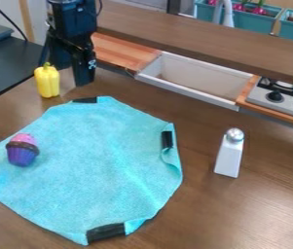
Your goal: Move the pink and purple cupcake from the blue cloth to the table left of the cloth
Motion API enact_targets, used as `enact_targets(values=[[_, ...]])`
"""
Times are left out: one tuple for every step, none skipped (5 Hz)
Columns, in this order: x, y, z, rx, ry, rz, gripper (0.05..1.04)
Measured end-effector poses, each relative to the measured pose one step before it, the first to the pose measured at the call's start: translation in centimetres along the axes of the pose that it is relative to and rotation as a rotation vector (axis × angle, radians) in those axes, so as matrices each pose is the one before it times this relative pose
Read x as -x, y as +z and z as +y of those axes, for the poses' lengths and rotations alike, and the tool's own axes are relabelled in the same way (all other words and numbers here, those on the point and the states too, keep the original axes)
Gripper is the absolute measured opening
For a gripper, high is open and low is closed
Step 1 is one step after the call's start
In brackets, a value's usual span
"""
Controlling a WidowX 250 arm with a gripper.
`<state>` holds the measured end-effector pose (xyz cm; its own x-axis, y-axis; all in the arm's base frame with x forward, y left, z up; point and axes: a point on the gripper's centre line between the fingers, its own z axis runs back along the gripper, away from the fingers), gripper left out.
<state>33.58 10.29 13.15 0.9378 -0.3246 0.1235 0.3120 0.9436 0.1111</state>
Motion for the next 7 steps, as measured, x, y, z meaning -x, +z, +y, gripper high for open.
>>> enact_targets(values=[[0.182, -0.956, -0.153, 0.0142, 0.0009, 0.02, 0.999], [1.167, -1.259, -0.448, -0.0272, -0.0227, -0.0071, 0.999], [1.356, -0.097, 0.377, -0.0622, -0.0073, -0.0462, 0.999], [1.359, -0.779, -0.01, -0.0602, -0.015, -0.0196, 0.999], [1.615, -0.948, 0.686, -0.0387, 0.0467, 0.0131, 0.999], [1.012, -1.057, 0.702, 0.0276, 0.0856, 0.0506, 0.999], [0.435, -1.216, 0.884, 0.0322, 0.0774, 0.0434, 0.999]])
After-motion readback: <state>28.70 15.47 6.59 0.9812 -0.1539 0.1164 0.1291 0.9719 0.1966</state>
